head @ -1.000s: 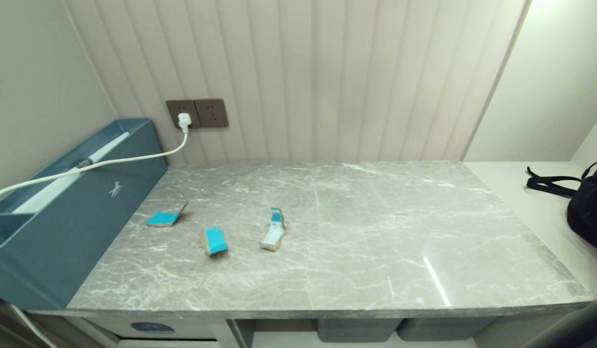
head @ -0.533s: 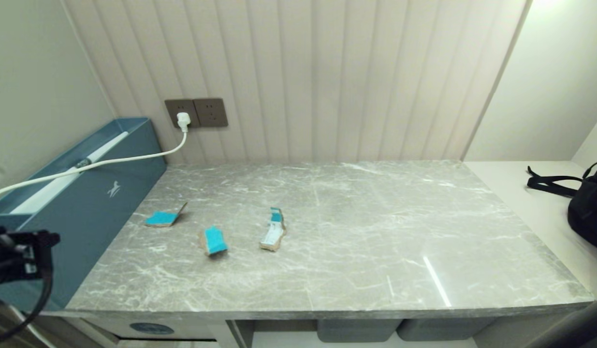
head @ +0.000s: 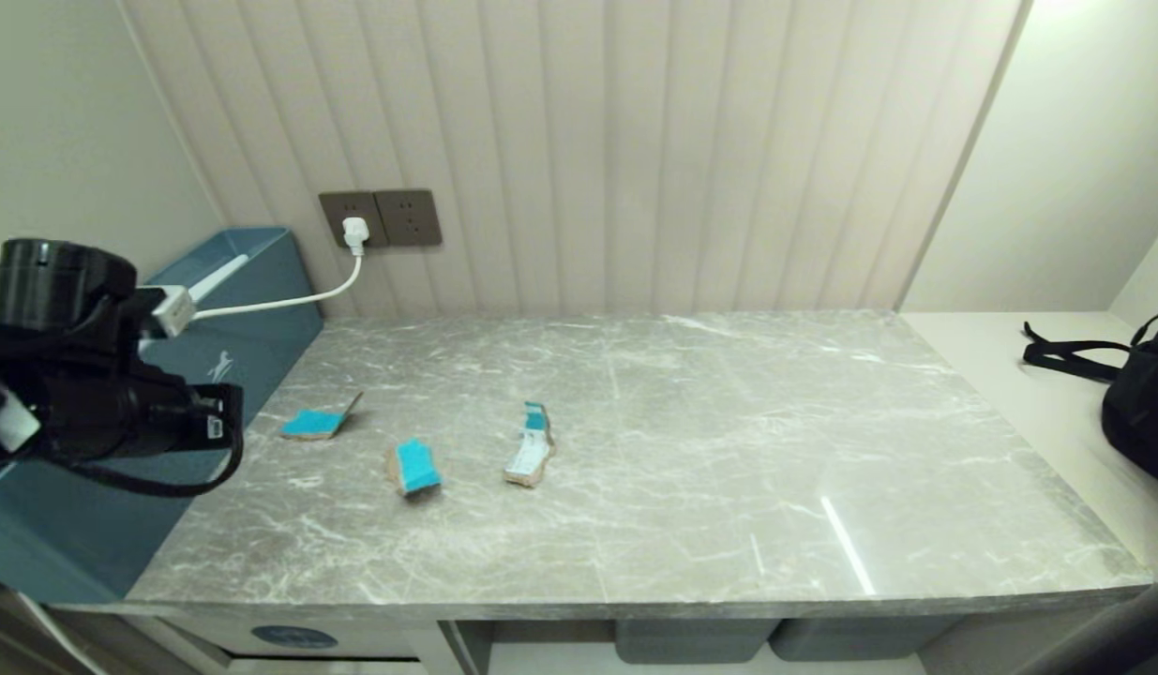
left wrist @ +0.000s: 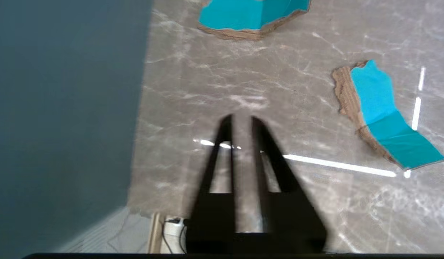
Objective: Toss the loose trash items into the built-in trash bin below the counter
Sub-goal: Pick up the garbage
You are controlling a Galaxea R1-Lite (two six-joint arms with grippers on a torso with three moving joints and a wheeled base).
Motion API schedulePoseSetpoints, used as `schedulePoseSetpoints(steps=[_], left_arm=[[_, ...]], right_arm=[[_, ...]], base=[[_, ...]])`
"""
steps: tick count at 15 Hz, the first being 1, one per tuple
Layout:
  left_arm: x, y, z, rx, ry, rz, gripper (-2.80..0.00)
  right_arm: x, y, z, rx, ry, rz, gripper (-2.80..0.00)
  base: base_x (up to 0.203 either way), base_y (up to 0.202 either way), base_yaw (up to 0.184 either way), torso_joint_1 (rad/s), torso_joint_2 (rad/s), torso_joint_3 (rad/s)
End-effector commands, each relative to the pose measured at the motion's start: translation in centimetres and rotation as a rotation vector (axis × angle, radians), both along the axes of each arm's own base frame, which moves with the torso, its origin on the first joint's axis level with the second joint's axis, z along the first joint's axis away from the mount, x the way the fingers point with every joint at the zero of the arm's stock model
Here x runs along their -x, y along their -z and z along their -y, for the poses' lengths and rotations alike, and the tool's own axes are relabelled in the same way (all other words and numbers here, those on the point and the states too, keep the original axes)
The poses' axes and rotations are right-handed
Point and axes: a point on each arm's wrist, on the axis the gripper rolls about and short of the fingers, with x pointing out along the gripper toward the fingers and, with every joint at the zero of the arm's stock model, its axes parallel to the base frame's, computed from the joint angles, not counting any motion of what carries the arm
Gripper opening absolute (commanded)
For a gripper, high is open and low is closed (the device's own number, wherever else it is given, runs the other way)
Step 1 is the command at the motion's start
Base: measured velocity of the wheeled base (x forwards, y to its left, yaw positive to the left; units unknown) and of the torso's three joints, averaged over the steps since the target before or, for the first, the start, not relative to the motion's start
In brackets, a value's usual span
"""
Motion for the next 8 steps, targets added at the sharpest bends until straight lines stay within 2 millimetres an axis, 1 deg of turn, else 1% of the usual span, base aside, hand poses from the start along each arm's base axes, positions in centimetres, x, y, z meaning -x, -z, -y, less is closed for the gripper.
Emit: schedulePoseSetpoints(steps=[1,4,6,8], left_arm=[[-1.8,1.5,0.3,0.006,0.017,-0.054,0.00],[-3.4,2.6,1.1,0.028,0.056,-0.071,0.00],[-5.0,3.3,1.5,0.019,0.050,-0.069,0.00],[-7.4,4.8,1.7,-0.001,0.029,-0.020,0.00]], right_arm=[[0.0,0.0,0.0,-0.001,0.000,-0.001,-2.80],[0.0,0.0,0.0,-0.001,0.000,-0.001,-2.80],[0.0,0.0,0.0,-0.001,0.000,-0.001,-2.80],[0.0,0.0,0.0,-0.001,0.000,-0.001,-2.80]], base=[[0.000,0.000,0.000,0.000,0.00,0.000],[0.000,0.000,0.000,0.000,0.00,0.000],[0.000,0.000,0.000,0.000,0.00,0.000],[0.000,0.000,0.000,0.000,0.00,0.000]])
